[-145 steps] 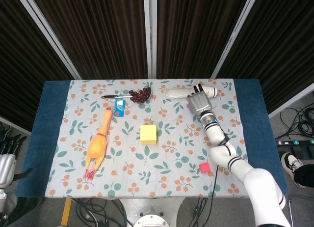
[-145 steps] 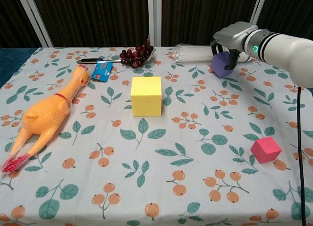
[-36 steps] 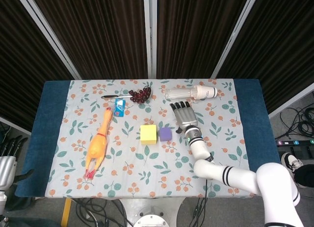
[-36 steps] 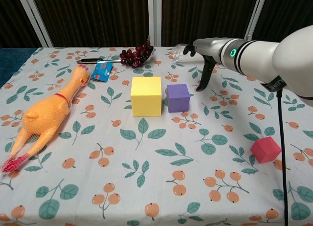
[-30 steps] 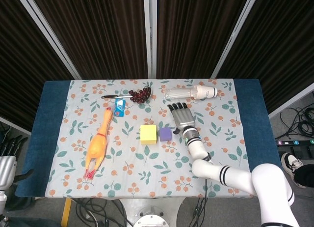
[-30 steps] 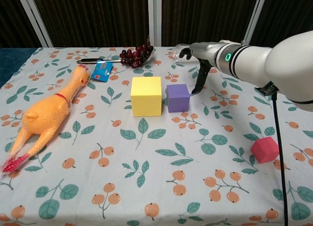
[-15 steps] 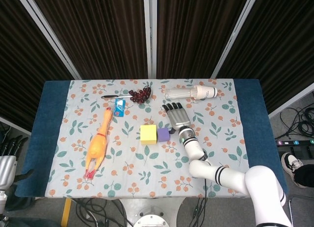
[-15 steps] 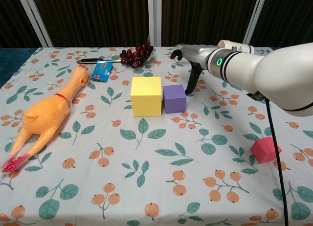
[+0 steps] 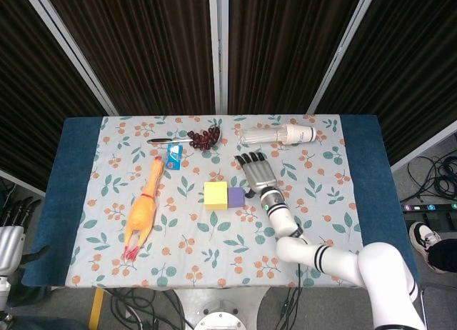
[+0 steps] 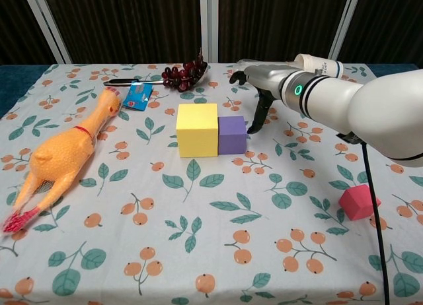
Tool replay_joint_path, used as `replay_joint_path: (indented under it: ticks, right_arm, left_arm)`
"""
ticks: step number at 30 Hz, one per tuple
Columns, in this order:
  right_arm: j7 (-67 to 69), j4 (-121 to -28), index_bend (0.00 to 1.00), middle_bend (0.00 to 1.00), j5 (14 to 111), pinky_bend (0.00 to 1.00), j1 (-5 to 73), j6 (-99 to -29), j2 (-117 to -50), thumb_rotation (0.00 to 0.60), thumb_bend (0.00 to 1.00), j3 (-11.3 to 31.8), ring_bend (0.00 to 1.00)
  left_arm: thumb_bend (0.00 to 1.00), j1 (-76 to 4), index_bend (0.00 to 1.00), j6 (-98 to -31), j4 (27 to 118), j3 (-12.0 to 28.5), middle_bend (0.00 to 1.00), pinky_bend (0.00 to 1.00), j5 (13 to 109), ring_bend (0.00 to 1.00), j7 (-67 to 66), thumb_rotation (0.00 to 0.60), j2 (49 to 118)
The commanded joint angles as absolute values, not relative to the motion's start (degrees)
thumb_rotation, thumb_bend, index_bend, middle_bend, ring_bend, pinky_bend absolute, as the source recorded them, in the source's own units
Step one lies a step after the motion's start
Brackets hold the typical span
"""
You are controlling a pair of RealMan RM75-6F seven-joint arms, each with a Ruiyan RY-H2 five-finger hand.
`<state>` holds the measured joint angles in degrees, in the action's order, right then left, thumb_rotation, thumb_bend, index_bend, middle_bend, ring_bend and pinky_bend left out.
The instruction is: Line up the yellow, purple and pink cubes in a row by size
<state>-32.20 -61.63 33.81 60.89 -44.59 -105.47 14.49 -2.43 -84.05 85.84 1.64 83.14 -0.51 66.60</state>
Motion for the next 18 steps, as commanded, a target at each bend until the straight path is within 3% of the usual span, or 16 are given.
replay_joint_path:
  ticks: [1,18]
  right_arm:
    - [-32.23,-61.99,0.08,0.06,33.89,0.0,60.8,-44.57,-105.39,0.6,0.0,14.51,0.0]
    - [-32.55,-61.54,0.08,0.06,34.49,0.0,61.67,-44.61,-107.36,0.6,0.0,15.31,0.0]
  left_arm:
    - [0.02,-2.5,0.16,-83.95,85.78,1.64,0.19,0.12,83.16,0.1,-0.54,0.6,66.65]
    - [0.02,-2.05,0.16,-84.49,85.48,1.47,0.19,0.12,83.29,0.1,0.11,0.6,66.7]
